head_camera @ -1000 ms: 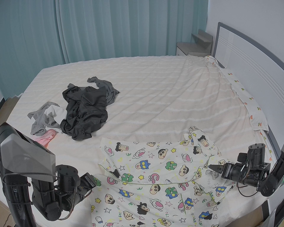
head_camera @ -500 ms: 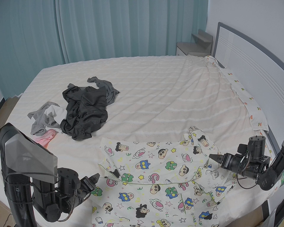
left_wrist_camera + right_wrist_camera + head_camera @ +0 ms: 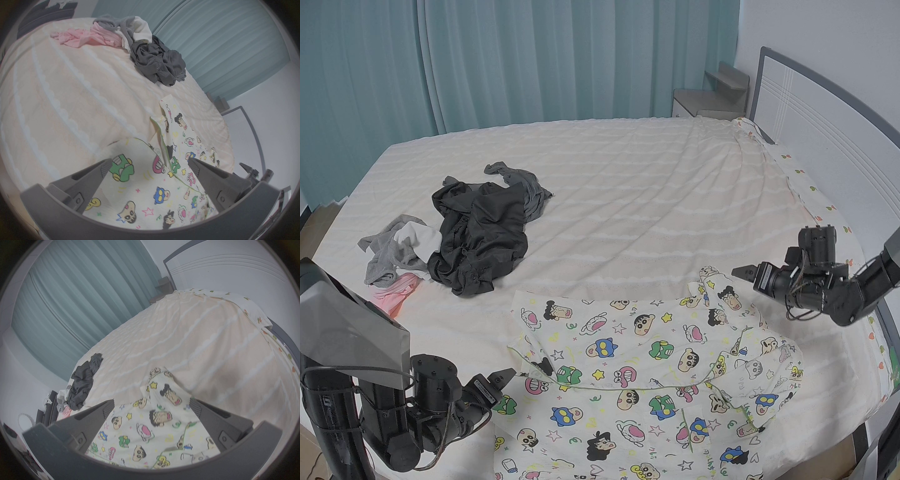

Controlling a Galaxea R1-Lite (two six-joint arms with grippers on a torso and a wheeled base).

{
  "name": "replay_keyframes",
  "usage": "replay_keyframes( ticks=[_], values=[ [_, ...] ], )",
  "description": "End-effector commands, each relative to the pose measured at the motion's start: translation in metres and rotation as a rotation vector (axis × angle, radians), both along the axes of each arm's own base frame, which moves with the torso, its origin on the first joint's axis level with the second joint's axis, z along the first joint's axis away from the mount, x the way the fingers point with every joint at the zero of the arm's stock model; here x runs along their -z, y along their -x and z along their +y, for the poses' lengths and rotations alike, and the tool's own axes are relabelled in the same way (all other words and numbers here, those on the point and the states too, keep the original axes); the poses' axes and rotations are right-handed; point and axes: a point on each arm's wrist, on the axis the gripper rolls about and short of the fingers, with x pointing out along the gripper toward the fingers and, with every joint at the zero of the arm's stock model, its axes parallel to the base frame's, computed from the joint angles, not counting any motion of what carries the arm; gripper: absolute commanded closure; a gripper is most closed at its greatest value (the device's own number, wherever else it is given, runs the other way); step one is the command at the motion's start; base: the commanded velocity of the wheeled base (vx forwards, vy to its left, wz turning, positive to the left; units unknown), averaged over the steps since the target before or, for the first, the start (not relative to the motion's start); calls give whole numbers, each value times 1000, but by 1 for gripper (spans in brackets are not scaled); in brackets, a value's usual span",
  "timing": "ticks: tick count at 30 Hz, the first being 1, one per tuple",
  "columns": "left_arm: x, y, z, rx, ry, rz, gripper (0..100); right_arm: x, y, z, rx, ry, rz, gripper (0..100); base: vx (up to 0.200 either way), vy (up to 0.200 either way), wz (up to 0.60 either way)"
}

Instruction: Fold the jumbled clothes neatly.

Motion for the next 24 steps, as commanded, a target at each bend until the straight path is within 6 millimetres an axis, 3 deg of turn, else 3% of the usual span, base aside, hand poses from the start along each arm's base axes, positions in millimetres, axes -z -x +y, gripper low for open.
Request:
replay_keyframes(
  ticks=[1,7,12,16,24],
  values=[
    [-13,5,0,78,151,3,0,25,-68,-12,15,57,153,0,0,0,0],
    [-12,4,0,74,153,9,0,43,-87,-16,-25,131,196,0,0,0,0],
    [-12,4,0,72,153,9,0,46,-91,-13,-41,152,209,0,0,0,0],
    [-12,5,0,67,160,11,0,54,-102,-1,-68,157,208,0,0,0,0],
    [-12,5,0,62,162,12,0,57,-102,15,-103,160,204,0,0,0,0]
  ],
)
